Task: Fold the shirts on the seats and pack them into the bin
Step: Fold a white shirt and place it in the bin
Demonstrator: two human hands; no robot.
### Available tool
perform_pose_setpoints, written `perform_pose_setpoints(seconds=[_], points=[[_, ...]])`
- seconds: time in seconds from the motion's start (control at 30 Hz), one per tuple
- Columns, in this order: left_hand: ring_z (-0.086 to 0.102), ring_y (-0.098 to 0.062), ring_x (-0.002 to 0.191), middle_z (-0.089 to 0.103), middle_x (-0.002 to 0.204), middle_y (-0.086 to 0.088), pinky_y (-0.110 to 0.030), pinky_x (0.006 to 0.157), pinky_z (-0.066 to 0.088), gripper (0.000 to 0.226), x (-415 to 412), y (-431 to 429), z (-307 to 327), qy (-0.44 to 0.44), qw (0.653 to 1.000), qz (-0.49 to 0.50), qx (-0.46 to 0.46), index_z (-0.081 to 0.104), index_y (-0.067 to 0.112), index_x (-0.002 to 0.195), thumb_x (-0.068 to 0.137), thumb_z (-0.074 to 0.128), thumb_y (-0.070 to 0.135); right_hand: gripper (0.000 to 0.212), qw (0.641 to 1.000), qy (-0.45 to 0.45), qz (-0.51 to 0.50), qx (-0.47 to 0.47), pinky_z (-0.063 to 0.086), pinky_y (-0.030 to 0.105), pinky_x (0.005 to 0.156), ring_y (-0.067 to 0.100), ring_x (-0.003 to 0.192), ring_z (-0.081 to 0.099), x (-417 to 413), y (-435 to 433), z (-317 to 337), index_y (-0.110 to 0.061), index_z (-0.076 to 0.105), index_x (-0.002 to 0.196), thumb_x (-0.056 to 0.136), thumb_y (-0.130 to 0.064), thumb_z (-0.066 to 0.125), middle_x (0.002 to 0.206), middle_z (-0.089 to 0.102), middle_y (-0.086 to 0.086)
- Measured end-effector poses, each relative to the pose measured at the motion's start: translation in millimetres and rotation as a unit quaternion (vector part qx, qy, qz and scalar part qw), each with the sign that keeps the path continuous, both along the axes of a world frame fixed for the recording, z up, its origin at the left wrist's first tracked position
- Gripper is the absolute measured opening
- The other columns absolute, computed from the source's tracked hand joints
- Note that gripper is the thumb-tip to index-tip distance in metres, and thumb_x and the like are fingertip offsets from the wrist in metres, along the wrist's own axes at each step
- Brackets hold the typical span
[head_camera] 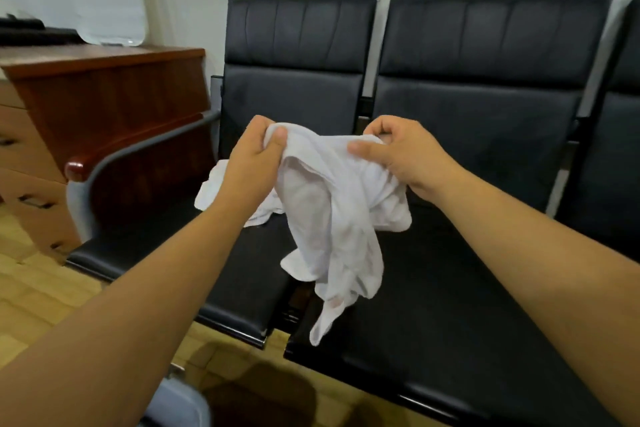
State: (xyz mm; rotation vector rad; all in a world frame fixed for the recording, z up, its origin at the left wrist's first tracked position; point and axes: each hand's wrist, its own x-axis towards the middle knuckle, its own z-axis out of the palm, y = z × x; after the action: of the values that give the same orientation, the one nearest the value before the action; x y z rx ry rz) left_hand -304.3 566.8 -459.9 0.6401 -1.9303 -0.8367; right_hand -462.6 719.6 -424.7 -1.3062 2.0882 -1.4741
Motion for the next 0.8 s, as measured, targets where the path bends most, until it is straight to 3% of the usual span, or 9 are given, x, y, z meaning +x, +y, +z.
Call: perform_pose_setpoints(seconds=[0.13, 0.23, 0.43, 0.6, 0.7, 0.8], points=[[0.055, -0.009, 0.079, 0.061, 0.088, 0.005, -0.024, 0.065, 0.043, 0.017, -36, 58, -1, -0.038, 0.992, -0.094, 0.080, 0.059, 0.017, 0.092, 0.101, 0.052, 0.030, 0.029, 0.994, 0.021, -0.046, 0.095, 0.049, 0.023, 0.066, 0.010, 0.087, 0.065, -16, 62, -13, -0.023, 0.070, 0.099, 0.078, -0.037, 0.084, 0.096, 0.069, -0.005], [0.062, -0.015, 0.087, 0.067, 0.094, 0.000, -0.030, 0.074, 0.050, 0.015, -62, 97, -23, -0.088, 0.974, -0.171, 0.118, 0.064, 0.018, 0.094, 0.100, 0.057, 0.030, 0.028, 0.995, 0.012, -0.026, 0.100, 0.053, 0.024, 0.079, 0.006, 0.094, 0.066, -13, 96, -42, -0.030, 0.071, 0.104, 0.081, -0.042, 0.080, 0.099, 0.070, -0.012], [0.062, -0.012, 0.092, 0.065, 0.099, 0.004, -0.026, 0.075, 0.049, 0.015, -88, 130, -57, -0.200, 0.948, -0.243, 0.048, 0.063, 0.021, 0.103, 0.101, 0.056, 0.034, 0.019, 0.990, -0.034, -0.045, 0.126, 0.060, 0.043, 0.086, 0.013, 0.084, 0.072, -22, 122, -97, -0.023, 0.072, 0.101, 0.085, -0.031, 0.078, 0.089, 0.075, -0.003], [0.067, -0.013, 0.097, 0.068, 0.104, 0.008, -0.024, 0.077, 0.055, 0.031, -88, 133, -57, -0.238, 0.914, -0.320, 0.069, 0.063, 0.030, 0.114, 0.089, 0.072, 0.044, 0.010, 0.995, -0.035, -0.019, 0.097, 0.059, 0.047, 0.089, 0.025, 0.092, 0.071, -39, 141, -102, -0.024, 0.072, 0.091, 0.090, -0.034, 0.073, 0.091, 0.074, 0.003], [0.070, -0.014, 0.090, 0.071, 0.095, 0.007, -0.025, 0.072, 0.055, 0.028, -87, 130, -59, -0.243, 0.907, -0.331, 0.093, 0.068, 0.027, 0.106, 0.083, 0.079, 0.040, 0.011, 0.988, -0.152, -0.016, 0.015, 0.056, 0.047, 0.091, 0.030, 0.096, 0.069, -47, 147, -102, -0.019, 0.068, 0.089, 0.096, -0.027, 0.067, 0.091, 0.073, 0.007], [0.067, -0.017, 0.081, 0.068, 0.086, 0.004, -0.027, 0.066, 0.051, 0.022, -83, 124, -65, -0.214, 0.918, -0.313, 0.111, 0.067, 0.018, 0.091, 0.090, 0.073, 0.039, 0.015, 0.972, -0.225, -0.031, -0.058, 0.054, 0.042, 0.082, 0.026, 0.088, 0.066, -53, 153, -97, -0.013, 0.067, 0.091, 0.100, -0.023, 0.060, 0.090, 0.070, 0.008]])
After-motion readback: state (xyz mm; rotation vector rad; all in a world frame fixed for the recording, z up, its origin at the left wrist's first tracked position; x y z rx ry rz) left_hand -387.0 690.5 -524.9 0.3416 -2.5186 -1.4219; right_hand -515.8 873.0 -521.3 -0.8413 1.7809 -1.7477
